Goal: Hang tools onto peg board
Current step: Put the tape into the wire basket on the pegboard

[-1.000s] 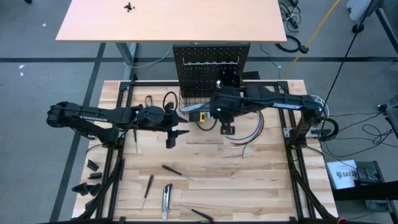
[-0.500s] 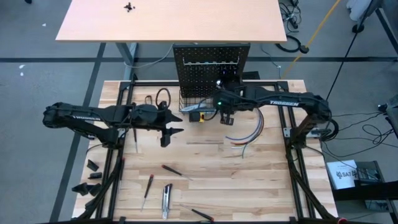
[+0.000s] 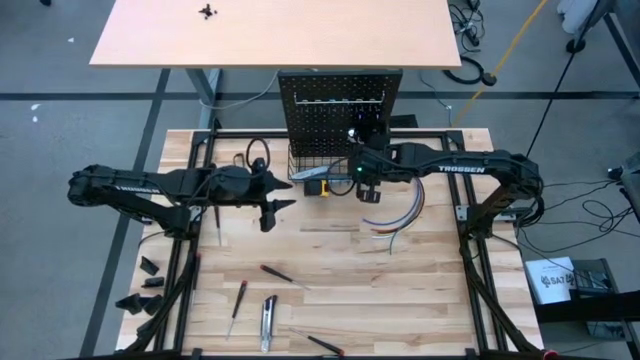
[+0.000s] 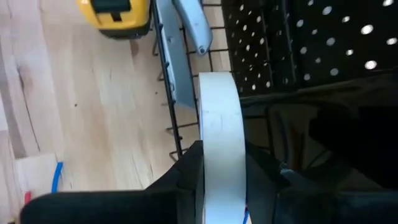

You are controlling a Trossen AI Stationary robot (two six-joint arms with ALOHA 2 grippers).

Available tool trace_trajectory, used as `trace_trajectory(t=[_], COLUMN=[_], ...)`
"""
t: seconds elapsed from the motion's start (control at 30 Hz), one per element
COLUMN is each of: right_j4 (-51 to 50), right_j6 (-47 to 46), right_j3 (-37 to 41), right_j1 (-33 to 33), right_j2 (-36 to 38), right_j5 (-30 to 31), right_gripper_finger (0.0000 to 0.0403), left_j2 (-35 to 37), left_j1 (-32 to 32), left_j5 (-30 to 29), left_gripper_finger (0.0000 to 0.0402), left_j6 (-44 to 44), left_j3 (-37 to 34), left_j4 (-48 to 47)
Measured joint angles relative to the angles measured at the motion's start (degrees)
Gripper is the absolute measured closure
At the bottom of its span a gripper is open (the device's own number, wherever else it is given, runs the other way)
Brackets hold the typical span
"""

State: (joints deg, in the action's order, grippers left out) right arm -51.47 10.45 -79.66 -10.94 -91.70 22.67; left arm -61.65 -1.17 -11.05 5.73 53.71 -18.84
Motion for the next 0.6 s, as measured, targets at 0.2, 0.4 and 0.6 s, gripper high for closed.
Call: trace_trajectory(t=[0.2,0.4,0.6], right_j4=[-2.0,-3.8,-3.7], right_j6=[1.2,-1.6,-3.0], right_j3=[0.0,0.0,0.0], right_j1=[-1.1,-2.2,-2.1], right_j2=[0.0,0.0,0.0], right_j5=[-0.1,-0.2,-0.2], right_gripper_finger=[0.0334,0.0321,0.0203], left_j2=[0.0,0.0,0.0], left_j1=[0.0,-0.1,-0.1], left_j5=[-0.1,0.0,0.0], left_gripper_finger=[0.0201,0.0201,0.0201], left_j6=[2.6,3.0,3.6], left_j3=[0.0,0.0,0.0], left_j4=[0.8,0.9,0.8])
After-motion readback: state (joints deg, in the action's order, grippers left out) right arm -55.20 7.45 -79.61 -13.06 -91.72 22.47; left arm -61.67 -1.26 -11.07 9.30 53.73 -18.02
